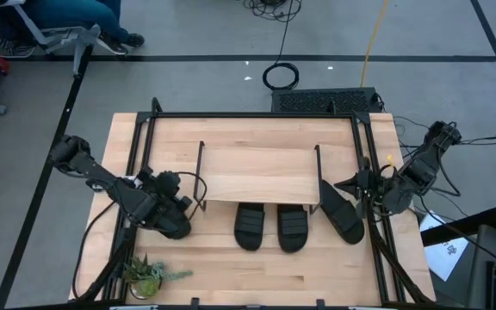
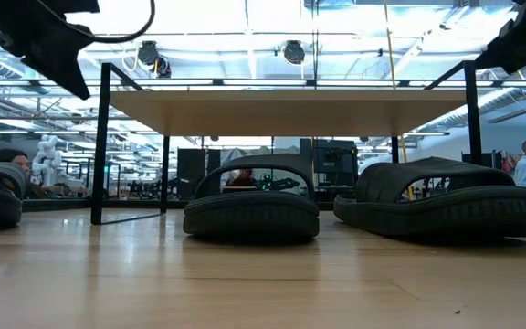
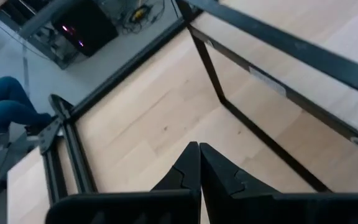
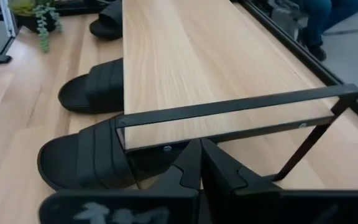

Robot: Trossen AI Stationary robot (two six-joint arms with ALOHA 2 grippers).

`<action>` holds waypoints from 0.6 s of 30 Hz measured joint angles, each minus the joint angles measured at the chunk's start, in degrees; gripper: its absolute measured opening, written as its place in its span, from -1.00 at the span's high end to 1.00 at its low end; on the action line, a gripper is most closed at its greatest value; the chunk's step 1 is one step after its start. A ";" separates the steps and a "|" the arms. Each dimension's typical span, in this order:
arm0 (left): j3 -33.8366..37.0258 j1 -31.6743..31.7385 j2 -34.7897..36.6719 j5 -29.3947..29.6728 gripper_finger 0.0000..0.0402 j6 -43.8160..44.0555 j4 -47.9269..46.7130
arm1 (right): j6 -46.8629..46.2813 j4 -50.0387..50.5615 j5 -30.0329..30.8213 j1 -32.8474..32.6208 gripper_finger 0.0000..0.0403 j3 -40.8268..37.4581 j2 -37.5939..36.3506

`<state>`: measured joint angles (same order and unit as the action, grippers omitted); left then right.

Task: Pick and place slides into the shelf
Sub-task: Adjust the shelf

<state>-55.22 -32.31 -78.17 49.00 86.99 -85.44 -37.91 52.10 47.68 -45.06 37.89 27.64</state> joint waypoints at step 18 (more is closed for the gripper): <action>0.02 3.23 0.00 0.06 1.00 -18.11 16.10 | -3.47 1.71 -2.71 -0.01 1.00 -2.33 0.32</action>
<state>-55.20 -29.08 -78.17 49.06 68.89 -69.35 -41.38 53.80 44.97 -45.07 35.56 27.96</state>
